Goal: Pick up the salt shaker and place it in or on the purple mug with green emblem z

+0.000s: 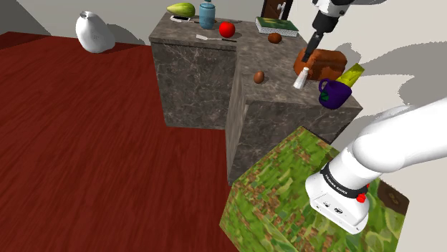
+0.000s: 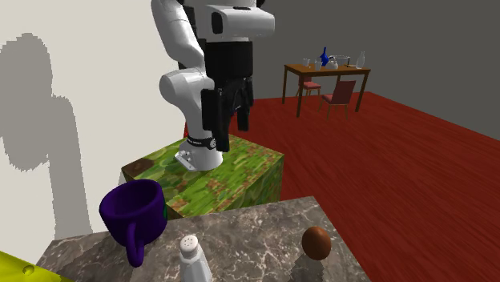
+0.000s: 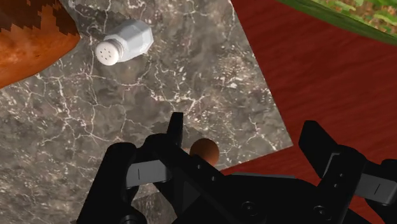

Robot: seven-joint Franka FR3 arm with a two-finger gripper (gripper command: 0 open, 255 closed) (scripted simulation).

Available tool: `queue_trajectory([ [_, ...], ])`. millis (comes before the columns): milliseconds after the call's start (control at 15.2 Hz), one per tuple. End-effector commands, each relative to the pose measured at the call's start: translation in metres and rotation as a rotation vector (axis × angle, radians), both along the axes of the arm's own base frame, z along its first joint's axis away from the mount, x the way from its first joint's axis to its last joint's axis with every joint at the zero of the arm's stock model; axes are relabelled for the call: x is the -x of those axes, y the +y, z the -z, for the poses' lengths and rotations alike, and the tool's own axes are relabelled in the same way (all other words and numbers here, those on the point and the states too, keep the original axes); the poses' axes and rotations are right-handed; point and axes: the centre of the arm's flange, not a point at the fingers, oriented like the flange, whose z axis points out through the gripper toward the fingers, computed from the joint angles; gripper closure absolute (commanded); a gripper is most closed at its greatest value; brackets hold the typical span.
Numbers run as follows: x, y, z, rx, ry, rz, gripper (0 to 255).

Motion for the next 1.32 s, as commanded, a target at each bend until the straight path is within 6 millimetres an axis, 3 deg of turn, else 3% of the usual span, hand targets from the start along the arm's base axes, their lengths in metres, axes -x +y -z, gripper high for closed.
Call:
queue_trajectory([
  [0, -0.006, -0.021, 0.014, 0.006, 0.009, -0.012, 0],
  [726, -0.036, -0.137, 0.084, 0.035, 0.056, -0.07, 0],
  [1254, -0.037, -0.14, 0.124, 0.035, 0.056, -0.07, 0],
])
